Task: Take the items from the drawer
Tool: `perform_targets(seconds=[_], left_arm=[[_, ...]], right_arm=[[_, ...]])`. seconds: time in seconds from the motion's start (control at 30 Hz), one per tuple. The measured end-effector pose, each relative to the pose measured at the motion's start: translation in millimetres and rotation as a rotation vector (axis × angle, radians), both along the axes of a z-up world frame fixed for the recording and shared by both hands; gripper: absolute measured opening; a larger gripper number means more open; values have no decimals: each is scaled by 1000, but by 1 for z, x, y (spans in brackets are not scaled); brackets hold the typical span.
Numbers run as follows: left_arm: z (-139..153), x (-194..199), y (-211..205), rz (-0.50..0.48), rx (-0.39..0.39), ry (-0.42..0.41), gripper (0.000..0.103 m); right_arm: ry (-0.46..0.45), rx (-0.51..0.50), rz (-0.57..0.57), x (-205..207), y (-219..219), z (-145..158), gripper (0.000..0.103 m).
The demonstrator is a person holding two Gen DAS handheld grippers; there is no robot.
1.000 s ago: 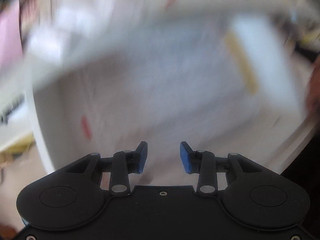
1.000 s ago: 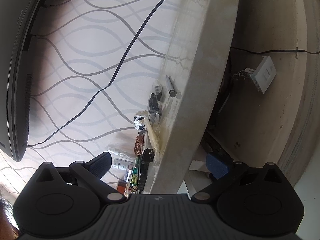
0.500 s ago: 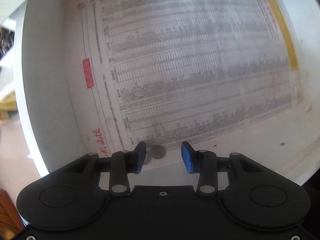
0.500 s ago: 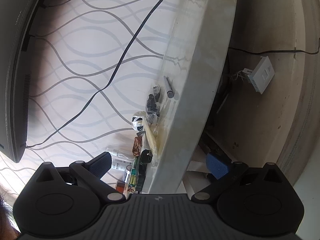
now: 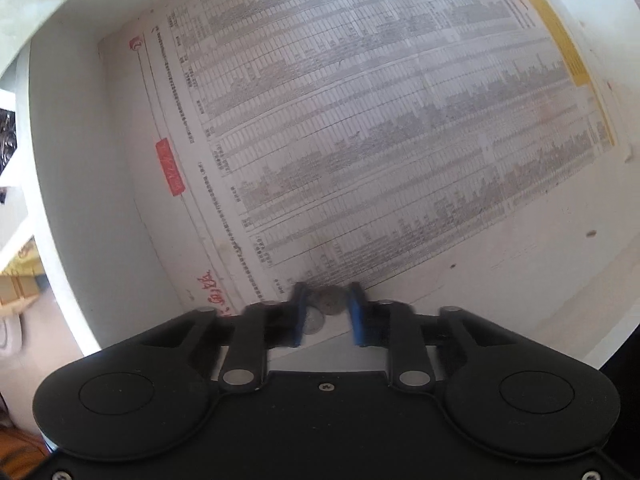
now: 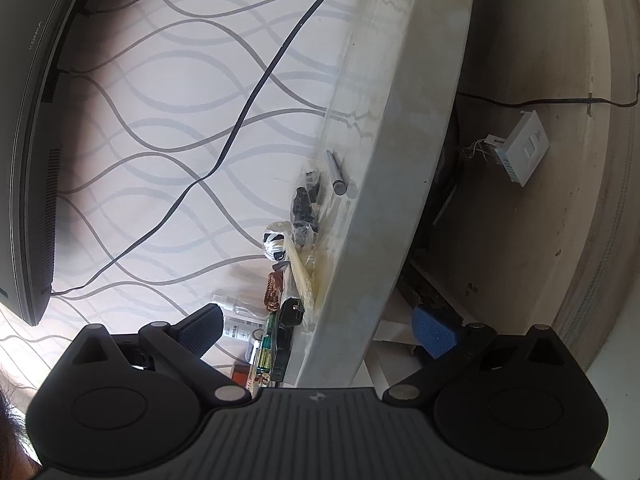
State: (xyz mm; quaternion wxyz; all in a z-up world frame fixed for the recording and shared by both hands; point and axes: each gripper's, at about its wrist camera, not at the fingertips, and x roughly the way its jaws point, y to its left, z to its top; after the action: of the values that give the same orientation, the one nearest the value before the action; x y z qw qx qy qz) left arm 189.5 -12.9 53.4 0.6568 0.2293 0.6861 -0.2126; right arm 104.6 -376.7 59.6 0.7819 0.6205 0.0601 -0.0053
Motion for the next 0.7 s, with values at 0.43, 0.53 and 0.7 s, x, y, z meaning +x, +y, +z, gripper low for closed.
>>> perform_targets(seconds=[0.43,0.53,0.7], left_arm=[[37,26,6,75,-98,-119,2],[35,31,13,98,-82,-111,18],[16,26,9,68,1,-83,49]], right_arm=[[0,1,-2,-1,0,-2,103],[-1,5,1,-1,-1,-3,103],[-3,8,3,-2,0,-5,103]])
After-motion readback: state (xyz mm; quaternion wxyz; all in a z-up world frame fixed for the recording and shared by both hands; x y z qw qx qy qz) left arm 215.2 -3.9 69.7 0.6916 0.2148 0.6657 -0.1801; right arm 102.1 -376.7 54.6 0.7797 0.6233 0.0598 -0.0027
